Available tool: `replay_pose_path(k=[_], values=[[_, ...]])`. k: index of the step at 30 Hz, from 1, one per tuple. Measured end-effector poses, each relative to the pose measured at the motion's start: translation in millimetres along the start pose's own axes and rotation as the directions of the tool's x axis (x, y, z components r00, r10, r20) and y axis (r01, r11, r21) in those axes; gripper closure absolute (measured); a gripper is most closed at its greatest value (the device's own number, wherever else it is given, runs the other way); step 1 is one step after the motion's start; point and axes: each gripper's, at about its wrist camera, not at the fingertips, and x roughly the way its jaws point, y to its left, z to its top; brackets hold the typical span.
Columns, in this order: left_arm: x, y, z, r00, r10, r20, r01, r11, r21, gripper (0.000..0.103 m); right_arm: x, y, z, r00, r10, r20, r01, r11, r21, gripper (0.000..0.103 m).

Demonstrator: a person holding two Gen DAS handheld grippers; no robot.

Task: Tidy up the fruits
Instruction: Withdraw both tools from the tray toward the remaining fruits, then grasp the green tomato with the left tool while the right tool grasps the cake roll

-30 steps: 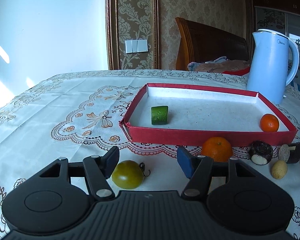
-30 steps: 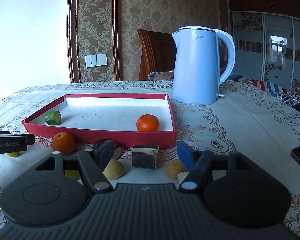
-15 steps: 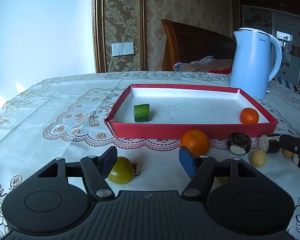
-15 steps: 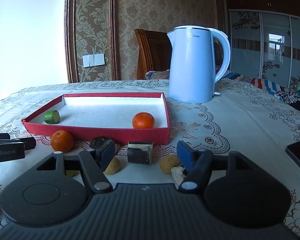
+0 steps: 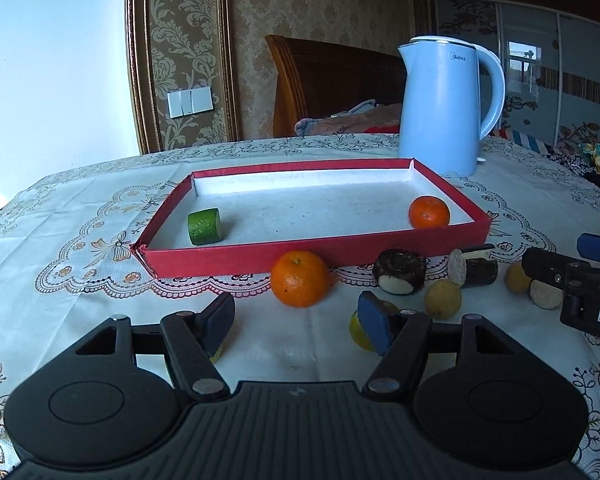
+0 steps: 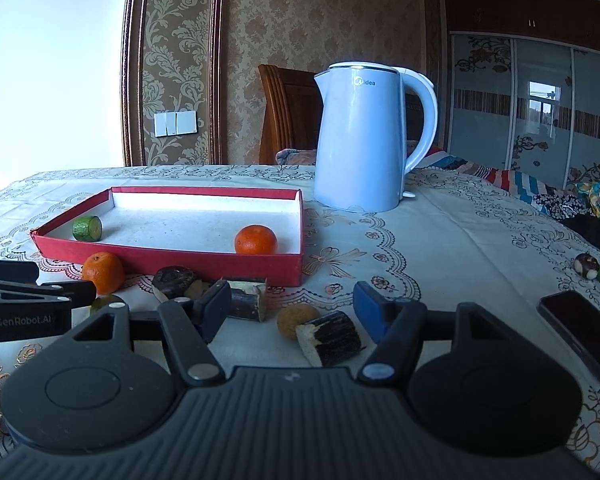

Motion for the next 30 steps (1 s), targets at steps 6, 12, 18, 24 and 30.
replay_pose_path(k=[6, 12, 18, 24, 30], values=[[-10, -5, -5, 0.998, -0.046, 0.032, 0.045, 0.999, 0.019, 0.035, 2, -6, -2, 1.0, 0.011, -0.009, -0.01, 1.0, 0.019, 0.036], [5, -17, -3, 0.999, -0.041, -0.016, 0.042, 0.998, 0.044, 0.035, -1, -7, -3, 1.0, 0.007, -0.008, -0.006, 1.0, 0.025, 0.036], [16, -25, -1, 0.997, -0.044, -0.062, 0.047, 0.998, 0.039, 0.035, -1, -9, -2, 0.999, -0.001, -0.048, 0.001, 1.0, -0.001, 0.036], [21, -26, -2, 0.995, -0.049, -0.082, 0.051, 0.998, 0.03, 0.035, 3, -13, -5, 0.995, 0.014, -0.102, -0.017, 0.999, -0.032, 0.046], [23, -28, -2, 0.994, -0.049, -0.094, 0.053, 0.998, 0.039, 0.035, 11, -19, -6, 0.988, 0.002, -0.152, -0.012, 0.998, -0.065, 0.046]])
